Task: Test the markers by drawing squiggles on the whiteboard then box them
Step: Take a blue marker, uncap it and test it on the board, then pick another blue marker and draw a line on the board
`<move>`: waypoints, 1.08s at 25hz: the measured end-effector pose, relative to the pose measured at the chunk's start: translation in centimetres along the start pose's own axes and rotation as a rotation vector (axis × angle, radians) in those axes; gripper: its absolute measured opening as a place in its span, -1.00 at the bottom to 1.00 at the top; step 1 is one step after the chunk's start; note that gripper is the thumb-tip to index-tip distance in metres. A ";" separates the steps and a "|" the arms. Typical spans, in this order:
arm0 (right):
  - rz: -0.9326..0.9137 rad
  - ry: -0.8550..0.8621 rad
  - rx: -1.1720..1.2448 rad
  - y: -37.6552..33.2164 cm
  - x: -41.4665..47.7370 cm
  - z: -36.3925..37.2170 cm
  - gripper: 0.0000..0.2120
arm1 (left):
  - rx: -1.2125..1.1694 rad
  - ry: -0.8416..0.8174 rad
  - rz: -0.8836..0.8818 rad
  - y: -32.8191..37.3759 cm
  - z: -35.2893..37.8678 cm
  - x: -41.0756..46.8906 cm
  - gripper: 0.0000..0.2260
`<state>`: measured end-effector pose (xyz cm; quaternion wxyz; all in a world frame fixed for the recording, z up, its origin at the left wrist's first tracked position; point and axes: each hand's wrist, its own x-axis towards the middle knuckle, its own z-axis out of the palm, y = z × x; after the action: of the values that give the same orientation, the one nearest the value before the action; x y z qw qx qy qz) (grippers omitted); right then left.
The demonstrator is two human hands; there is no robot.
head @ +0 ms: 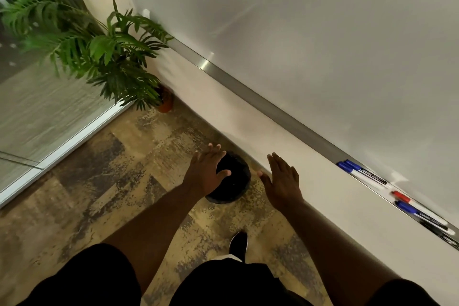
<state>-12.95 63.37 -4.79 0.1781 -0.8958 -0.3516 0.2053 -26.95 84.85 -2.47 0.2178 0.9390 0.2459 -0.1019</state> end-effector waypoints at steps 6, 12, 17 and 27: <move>0.084 0.070 0.003 3.5 -3.9 -1.8 -0.37 | 0.045 -0.005 0.117 5.3 1.0 0.1 -0.40; 0.174 0.165 0.039 8.9 -10.7 -4.7 -0.34 | 0.087 -0.040 0.285 14.9 2.8 -1.8 -0.40; 0.246 0.224 0.043 14.7 -18.2 -7.0 -0.32 | 0.159 -0.065 0.350 23.7 5.8 -4.1 -0.39; 0.336 0.350 0.035 26.9 -34.3 -10.3 -0.31 | 0.212 -0.057 0.497 41.8 13.8 -13.1 -0.34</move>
<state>-15.82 18.89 -0.11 0.2154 -0.9604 -0.1577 0.0797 -18.18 40.25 4.20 0.1432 0.9849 -0.0105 -0.0968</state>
